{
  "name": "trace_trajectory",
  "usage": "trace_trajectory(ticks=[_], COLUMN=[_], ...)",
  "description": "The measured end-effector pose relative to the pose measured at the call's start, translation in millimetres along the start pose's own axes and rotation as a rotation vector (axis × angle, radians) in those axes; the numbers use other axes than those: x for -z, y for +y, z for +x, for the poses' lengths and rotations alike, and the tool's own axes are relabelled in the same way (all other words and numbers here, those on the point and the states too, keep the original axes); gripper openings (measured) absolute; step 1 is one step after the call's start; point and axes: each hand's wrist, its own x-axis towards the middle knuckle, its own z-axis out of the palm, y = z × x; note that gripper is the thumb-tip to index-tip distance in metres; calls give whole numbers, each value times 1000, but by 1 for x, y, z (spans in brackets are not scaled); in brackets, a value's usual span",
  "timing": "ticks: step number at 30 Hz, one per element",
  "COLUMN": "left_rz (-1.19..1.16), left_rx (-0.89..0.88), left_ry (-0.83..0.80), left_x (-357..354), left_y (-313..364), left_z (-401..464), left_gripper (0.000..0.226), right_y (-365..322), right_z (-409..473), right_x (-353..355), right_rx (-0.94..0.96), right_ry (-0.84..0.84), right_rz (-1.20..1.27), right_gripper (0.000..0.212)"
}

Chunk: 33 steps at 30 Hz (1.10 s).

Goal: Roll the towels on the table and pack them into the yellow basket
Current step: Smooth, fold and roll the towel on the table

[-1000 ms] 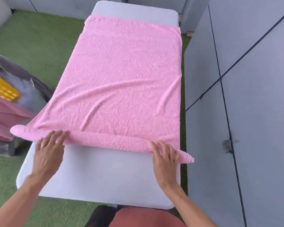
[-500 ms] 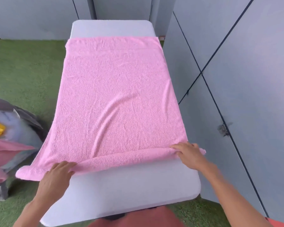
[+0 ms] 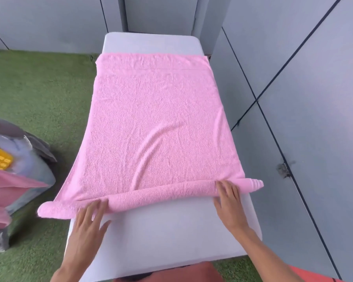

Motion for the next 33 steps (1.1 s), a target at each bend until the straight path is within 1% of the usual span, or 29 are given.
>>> trace_trajectory(ticks=[2, 4, 6, 8, 9, 10, 11, 12, 13, 14, 15, 17, 18, 19, 20, 22, 23, 26, 28, 30, 32, 33], left_rz=[-47, -94, -129, -185, -182, -177, -190, -216, -244, -253, -220, -11, 75, 113, 120, 134, 138, 74, 46, 15, -58, -80], left_rx=[49, 127, 146, 174, 209, 238, 271, 305, 333, 344, 337, 264, 213, 175, 132, 61, 46, 63, 112, 150, 190, 221], left_ry=[-50, -137, -236, -385, -480, -554, -592, -588, -542, -459, -344, -134, -53, -14, 4, -24, -43, -64, -97, -212, -410, -517], left_x=[1, 2, 9, 19, 25, 30, 32, 33, 34, 35, 35, 31, 28, 24, 19, 6, 2, 0, 2, 10, 20, 24], left_y=[-7, -17, -27, -32, -31, -31, -31, -30, -29, -28, -26, -19, -14, -11, -9, -12, -16, -21, -27, -34, -35, -34], left_z=[11, 29, 51, 75, 86, 97, 105, 111, 113, 111, 105, 82, 69, 56, 46, 35, 37, 56, 65, 77, 91, 99], left_gripper=[40, 41, 38, 34, 34, 35, 34, 32, 29, 24, 22, 24, 28, 34, 40, 51, 54, 52, 50, 44, 35, 34], right_y=[3, 10, 17, 18, 17, 17, 16, 15, 12, 9, 7, 1, -2, -1, 1, 5, 7, 11, 17, 24, 29, 31], right_z=[16, 29, 38, 49, 57, 63, 67, 69, 68, 65, 59, 44, 35, 28, 22, 22, 27, 46, 57, 66, 78, 86], right_x=[5, 14, 31, 51, 57, 57, 55, 49, 43, 36, 30, 21, 16, 10, 5, 2, 1, 3, 13, 31, 51, 59], right_rx=[-24, -19, 26, -11, -55, -99, -135, -153, -165, -179, -180, -149, -118, -83, -61, -14, -3, -31, 2, 54, 3, -45], right_ry=[-35, -144, -329, -587, -668, -661, -573, -413, -231, -89, 5, 78, 93, 102, 89, 23, 0, -51, -127, -306, -575, -673], right_rz=[20, -2, 5, 64, 110, 167, 219, 222, 153, 30, -91, -213, -206, -173, -143, -111, -94, -29, -46, -58, -8, 24], right_gripper=[44, 38, 34, 32, 34, 36, 38, 37, 35, 31, 28, 30, 30, 31, 36, 54, 57, 47, 37, 27, 25, 26])
